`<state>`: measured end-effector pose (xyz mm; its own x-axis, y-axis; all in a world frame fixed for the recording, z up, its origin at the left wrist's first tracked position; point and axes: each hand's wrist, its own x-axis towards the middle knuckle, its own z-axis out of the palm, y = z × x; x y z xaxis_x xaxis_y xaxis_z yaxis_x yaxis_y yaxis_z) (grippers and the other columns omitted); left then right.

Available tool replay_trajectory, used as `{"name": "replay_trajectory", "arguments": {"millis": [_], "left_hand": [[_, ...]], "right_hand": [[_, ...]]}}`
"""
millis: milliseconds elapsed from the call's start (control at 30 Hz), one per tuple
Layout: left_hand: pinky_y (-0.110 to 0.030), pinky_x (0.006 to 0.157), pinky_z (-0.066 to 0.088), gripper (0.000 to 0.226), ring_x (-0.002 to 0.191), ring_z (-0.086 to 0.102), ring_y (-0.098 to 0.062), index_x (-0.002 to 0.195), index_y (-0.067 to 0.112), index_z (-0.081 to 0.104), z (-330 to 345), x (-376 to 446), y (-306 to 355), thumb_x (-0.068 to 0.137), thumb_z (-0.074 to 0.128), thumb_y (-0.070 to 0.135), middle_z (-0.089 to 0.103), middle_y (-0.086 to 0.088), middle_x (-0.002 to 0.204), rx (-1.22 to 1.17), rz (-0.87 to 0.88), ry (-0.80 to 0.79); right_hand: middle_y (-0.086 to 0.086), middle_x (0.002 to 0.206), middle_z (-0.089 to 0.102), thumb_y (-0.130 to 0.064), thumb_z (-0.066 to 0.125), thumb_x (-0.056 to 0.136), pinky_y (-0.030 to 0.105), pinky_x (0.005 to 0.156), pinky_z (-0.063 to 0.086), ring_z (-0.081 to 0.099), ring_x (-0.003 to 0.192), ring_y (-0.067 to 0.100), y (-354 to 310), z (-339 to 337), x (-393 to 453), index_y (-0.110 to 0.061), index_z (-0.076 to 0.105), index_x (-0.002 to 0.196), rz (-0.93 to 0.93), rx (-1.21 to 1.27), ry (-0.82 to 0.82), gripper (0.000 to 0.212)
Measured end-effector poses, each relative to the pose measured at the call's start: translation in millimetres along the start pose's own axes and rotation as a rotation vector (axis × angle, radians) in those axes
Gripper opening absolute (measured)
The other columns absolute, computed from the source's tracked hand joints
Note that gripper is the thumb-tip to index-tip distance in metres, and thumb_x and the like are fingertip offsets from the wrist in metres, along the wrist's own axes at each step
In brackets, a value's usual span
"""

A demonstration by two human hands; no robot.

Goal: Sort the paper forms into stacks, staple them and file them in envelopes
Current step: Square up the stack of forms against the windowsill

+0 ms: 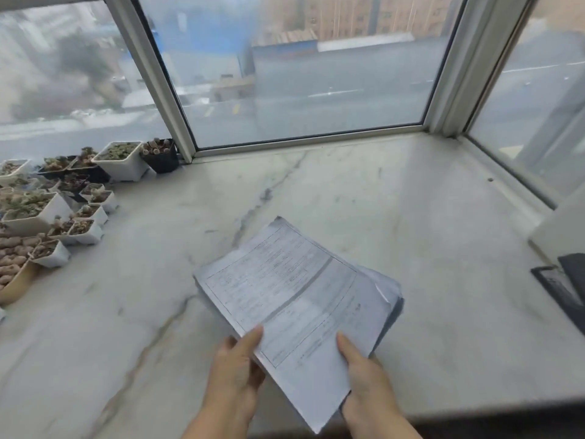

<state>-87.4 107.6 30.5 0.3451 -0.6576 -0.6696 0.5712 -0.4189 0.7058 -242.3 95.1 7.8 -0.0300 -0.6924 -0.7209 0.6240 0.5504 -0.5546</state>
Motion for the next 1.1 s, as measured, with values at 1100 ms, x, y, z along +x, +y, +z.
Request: {"name": "replay_trajectory", "arguments": {"millis": [1100], "left_hand": [[0.005, 0.068, 0.037, 0.051, 0.082, 0.056, 0.022, 0.09, 0.073, 0.045, 35, 71, 76, 0.079, 0.076, 0.034, 0.062, 0.044, 0.087, 0.476, 0.708, 0.166]], "right_hand": [[-0.004, 0.106, 0.075, -0.023, 0.063, 0.085, 0.017, 0.077, 0.054, 0.069, 0.101, 0.01, -105, 103, 53, -0.017, 0.073, 0.107, -0.434, -0.635, -0.359, 0.025]]}}
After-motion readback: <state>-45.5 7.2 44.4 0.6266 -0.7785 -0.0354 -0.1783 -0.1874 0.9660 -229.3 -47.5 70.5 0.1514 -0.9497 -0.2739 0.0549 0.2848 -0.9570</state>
